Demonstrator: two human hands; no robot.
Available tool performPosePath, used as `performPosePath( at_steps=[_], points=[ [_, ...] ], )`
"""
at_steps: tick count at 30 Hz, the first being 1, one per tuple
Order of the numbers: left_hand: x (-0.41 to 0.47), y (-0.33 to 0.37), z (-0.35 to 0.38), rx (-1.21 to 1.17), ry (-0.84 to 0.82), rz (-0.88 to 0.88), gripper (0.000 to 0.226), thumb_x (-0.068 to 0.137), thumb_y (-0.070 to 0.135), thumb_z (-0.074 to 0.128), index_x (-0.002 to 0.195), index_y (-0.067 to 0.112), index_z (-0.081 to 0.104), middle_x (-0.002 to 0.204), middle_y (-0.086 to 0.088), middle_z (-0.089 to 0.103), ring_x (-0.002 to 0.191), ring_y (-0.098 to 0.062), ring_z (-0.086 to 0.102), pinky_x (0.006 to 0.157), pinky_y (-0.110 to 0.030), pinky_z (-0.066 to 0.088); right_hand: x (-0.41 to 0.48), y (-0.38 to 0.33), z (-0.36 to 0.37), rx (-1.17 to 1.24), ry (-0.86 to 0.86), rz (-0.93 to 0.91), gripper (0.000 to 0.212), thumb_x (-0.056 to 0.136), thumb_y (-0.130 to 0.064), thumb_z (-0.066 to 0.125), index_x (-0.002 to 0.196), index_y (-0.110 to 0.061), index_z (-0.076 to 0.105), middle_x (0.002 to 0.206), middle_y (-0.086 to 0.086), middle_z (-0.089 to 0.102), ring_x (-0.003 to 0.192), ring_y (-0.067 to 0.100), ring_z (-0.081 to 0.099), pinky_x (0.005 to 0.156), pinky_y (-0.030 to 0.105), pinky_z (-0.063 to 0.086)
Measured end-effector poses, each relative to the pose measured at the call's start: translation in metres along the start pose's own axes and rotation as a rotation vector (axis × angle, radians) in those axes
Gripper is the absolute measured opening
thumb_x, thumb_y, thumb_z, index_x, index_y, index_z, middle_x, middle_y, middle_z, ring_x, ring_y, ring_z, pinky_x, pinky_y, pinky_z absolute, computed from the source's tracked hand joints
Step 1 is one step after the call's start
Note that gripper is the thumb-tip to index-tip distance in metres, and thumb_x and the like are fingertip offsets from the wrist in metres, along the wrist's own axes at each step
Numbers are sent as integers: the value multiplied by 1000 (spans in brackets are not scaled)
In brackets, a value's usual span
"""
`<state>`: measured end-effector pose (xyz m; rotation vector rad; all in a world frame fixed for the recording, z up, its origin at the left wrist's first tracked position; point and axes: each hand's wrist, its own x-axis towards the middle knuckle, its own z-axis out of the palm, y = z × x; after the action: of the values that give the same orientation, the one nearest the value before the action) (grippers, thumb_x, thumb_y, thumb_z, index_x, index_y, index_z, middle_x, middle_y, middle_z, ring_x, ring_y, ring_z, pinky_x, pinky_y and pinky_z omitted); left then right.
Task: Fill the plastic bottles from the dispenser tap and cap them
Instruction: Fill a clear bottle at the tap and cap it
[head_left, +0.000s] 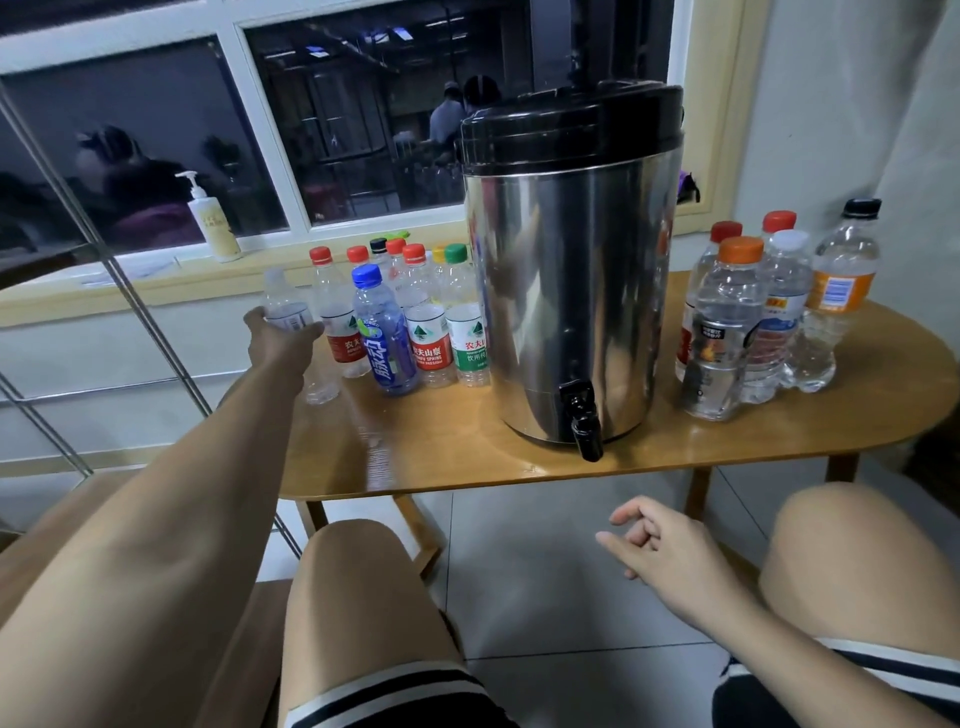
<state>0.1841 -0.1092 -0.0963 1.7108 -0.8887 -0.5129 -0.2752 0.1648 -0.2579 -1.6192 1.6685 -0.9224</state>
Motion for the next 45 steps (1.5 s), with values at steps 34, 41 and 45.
performPosePath(
  at_steps=[34, 41, 45],
  points=[
    [-390, -84, 12, -207, -654, 203, 51, 85, 40, 94, 128, 34, 67, 120, 10, 78, 115, -11, 73, 108, -49, 56, -27, -7, 2, 55, -150, -177, 86, 75, -75, 84, 149, -51, 47, 133, -23, 61, 125, -4, 60, 103, 27, 53],
    [-406, -92, 29, -147, -909, 189, 50, 87, 38, 93, 130, 31, 68, 122, 9, 79, 116, -10, 74, 110, -49, 56, -38, -8, 6, 47, -252, -139, 69, 79, -55, 90, 137, -49, 53, 121, -22, 73, 114, -3, 68, 101, 33, 57],
    [-402, -93, 30, -139, -827, 237, 70, 90, 59, 82, 148, 44, 46, 134, 21, 68, 125, 4, 63, 110, -34, 53, -37, -5, 3, 6, -272, -122, 52, 78, -54, 90, 121, -45, 61, 110, -16, 77, 99, 3, 73, 96, 39, 59]
  ],
)
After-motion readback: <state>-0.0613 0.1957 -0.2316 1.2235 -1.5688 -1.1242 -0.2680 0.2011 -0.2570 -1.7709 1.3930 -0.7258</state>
